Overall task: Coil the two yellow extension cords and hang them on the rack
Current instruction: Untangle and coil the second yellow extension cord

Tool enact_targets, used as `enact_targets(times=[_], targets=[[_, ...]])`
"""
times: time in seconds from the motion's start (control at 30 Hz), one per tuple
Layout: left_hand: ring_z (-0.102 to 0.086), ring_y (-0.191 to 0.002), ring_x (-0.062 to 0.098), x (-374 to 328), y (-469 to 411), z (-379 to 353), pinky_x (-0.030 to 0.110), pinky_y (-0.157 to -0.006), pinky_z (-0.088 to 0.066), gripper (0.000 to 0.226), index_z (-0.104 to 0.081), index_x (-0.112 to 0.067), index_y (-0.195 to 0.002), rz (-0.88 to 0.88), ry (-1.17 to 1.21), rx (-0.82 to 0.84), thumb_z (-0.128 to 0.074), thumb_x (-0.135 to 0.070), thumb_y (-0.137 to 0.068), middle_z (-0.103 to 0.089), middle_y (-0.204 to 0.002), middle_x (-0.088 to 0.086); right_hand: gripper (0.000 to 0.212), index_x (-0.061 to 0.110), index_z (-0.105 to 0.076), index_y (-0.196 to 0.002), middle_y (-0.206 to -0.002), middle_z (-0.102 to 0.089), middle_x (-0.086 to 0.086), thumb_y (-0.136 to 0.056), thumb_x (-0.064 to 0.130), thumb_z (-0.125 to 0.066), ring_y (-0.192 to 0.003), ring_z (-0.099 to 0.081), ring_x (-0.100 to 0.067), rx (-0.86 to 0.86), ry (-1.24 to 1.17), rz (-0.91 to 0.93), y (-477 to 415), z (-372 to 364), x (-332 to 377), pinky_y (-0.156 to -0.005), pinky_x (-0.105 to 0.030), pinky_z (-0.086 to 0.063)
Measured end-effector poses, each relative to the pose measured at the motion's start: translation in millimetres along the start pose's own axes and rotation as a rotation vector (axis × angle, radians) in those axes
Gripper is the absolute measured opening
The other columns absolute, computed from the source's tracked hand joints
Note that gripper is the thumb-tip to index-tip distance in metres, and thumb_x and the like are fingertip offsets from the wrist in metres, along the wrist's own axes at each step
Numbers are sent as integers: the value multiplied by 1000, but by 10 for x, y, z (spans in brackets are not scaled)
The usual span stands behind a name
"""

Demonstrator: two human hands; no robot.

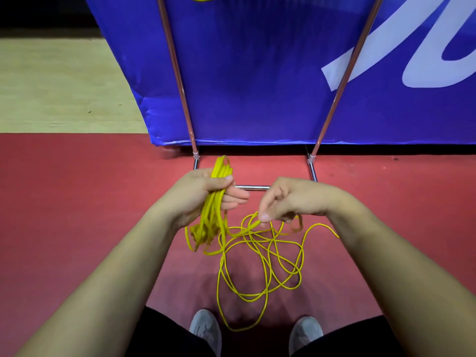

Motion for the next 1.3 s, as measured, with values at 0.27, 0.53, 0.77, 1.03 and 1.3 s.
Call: enact_targets(times=[0.27,0.53,0.77,1.03,1.3], targets=[[-37,-36,9,-53,-136,-191,21,-42,-33,15,-55,-15,-69,-33,261,164,-52,-14,-84,-42,-49,-2,11,14,-63,-79,-55,-49,-4,-90,16,-65,-50,-44,-17,-510,-305,203,51,371,-195,-53,-27,-38],[-60,-43,24,10,-200,-110,24,-42,-48,11,-58,0,-77,57,51,125,-54,-10,-77,-62,-57,15,1,8,-66,-87,-58,-52,-5,-88,7,-66,-47,-39,-12,-690,-382,80,84,583,-585,-47,-23,-31],[-71,-62,31,86,-188,-124,32,-54,-56,22,-63,1,-94,122,68,158,-55,-11,-78,-71,-83,26,4,5,-75,-83,-52,-56,1,-83,8,-73,-50,-45,-6,-582,57,179,82,406,63,-50,-18,-37],[-41,-39,14,-71,-138,28,23,-44,-38,8,-47,-10,-79,-10,177,197,-55,-9,-78,-42,-52,0,18,7,-69,-83,-64,-63,-6,-89,24,-69,-62,-58,-11,-459,238,62,58,377,-197,-67,-39,-52],[-70,-59,32,-72,-98,244,31,-52,-57,28,-60,0,-88,46,89,90,-69,-7,-62,-70,-73,22,14,2,-65,-104,-61,-43,-6,-94,7,-57,-44,-31,-12,-679,-457,101,121,631,-623,-51,-27,-28]])
Point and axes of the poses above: each hand's wrist, its own y-axis away from the middle knuckle, its own z-axis out of the back of the hand, x = y × z, the point moved 5 cm from there along -y, towards the middle knuckle
